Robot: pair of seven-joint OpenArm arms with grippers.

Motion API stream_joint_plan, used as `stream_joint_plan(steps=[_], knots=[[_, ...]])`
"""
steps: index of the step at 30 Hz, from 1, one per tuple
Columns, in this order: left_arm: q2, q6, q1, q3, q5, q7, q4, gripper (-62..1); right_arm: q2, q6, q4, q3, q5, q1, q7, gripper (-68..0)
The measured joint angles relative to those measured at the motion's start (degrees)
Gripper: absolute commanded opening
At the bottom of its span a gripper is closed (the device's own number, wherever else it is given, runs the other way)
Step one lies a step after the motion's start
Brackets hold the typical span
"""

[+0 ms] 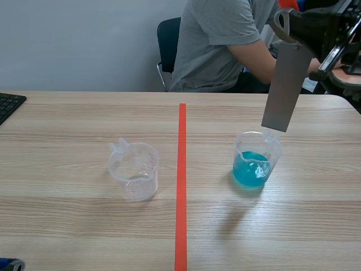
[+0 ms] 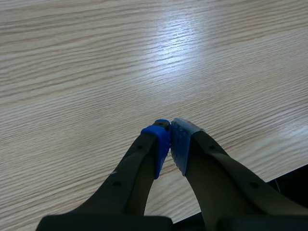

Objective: Do the redox reaction experiment.
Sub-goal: 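Raise the plate and point at it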

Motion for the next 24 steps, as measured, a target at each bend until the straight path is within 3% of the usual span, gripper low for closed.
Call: stream_joint_plan(steps=[8,11,17,20,24], knots=[[-0.1,-0.5,-0.1,0.0,0.0,-1.5,0.0,-56.5,0.0,0.0,0.6,0.0,1.0,0.0,0.0,-66.0],[-1.6,-3.0,-0.2,0.0,0.0,-3.2,0.5,-56.5,0.0,0.0,0.6,0.0,1.0,0.0,0.0,-66.0],[-9.4,-8.8,-3.9,0.6,0.0,-5.1,5.9,-56.5,0.0,0.0,0.6,0.0,1.0,0.0,0.0,-66.0],[-12.6,-9.6,-10.8,4.3,0.0,-5.2,7.6,-56.5,0.0,0.0,0.6,0.0,1.0,0.0,0.0,-66.0],[-14.1,-9.6,-22.2,14.5,0.0,-5.1,7.6,-56.5,0.0,0.0,0.6,0.0,1.0,0.0,0.0,-66.0]])
